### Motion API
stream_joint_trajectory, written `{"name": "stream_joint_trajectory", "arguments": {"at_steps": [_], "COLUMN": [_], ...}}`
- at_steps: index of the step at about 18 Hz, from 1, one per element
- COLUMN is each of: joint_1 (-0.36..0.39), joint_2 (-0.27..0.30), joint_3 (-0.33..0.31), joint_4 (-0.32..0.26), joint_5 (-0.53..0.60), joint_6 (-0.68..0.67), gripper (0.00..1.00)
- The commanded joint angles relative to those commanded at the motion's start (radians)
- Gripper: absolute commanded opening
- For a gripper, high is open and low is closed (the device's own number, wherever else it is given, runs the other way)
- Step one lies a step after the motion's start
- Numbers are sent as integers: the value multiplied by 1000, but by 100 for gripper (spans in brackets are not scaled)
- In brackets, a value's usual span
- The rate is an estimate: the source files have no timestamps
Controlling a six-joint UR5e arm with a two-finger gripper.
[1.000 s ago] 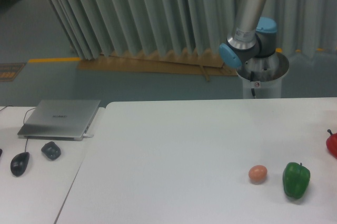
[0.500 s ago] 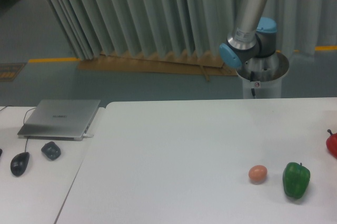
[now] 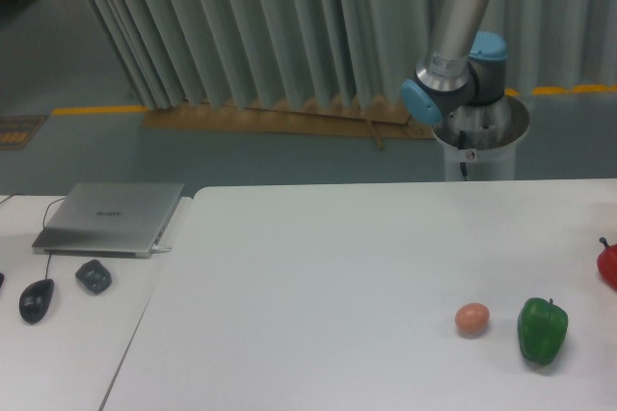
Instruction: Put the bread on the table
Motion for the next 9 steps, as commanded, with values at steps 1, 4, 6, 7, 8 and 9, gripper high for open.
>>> {"name": "stream_joint_trajectory", "arguments": {"at_steps": [1, 4, 6, 7, 8, 9], "joint_1": [0, -5, -8, -9, -18, -21], "joint_2": [0, 3, 9, 17, 31, 34], "joint_3": [2, 31, 48, 57, 78, 92], "joint_4": [0, -40, -70, -96, -135, -162], "joint_5": [0, 0, -2, -8, -23, -41], "joint_6": [0, -6, -8, -8, -15, -25], "gripper": [30, 27, 27, 27, 27, 27]}}
